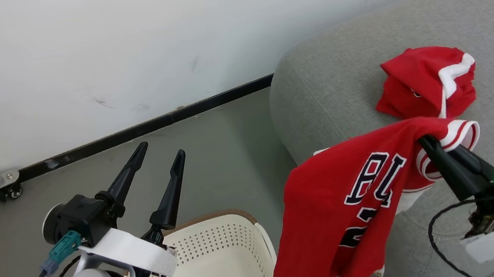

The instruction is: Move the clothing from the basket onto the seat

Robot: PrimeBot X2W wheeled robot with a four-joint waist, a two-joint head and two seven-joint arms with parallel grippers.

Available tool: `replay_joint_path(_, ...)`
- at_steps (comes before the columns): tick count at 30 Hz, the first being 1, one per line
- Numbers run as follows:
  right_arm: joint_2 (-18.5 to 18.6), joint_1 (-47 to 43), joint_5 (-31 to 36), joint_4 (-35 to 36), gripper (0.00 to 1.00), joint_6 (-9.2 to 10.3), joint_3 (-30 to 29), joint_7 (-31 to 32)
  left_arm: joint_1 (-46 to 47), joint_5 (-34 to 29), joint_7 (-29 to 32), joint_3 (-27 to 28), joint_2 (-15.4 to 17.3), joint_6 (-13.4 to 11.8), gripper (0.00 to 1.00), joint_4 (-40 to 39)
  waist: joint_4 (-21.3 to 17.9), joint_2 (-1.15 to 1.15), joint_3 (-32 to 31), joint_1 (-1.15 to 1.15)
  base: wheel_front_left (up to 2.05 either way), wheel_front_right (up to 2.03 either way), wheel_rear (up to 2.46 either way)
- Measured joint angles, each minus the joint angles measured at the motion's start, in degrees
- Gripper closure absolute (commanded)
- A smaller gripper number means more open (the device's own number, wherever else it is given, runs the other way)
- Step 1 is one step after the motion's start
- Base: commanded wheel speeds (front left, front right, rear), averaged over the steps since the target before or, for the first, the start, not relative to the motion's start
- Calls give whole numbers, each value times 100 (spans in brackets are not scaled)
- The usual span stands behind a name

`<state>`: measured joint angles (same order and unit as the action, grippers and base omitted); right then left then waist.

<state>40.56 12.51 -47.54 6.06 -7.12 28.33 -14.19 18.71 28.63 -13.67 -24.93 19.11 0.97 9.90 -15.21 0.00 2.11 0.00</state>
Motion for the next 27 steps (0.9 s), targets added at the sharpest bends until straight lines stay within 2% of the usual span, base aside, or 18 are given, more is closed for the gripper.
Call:
replay_joint_path(18,-443,-1146,526,577,100,0,-703,-1,-256,-64,-52,136,-158,-156,0,-153,-760,0,-49,0,0,0,0)
replay_joint_path(27,-548,-1249,642,600,100,0,-937,-1,-386,-118,-56,248,-148,-256,0,-302,-1009,0,-38,0,0,0,0)
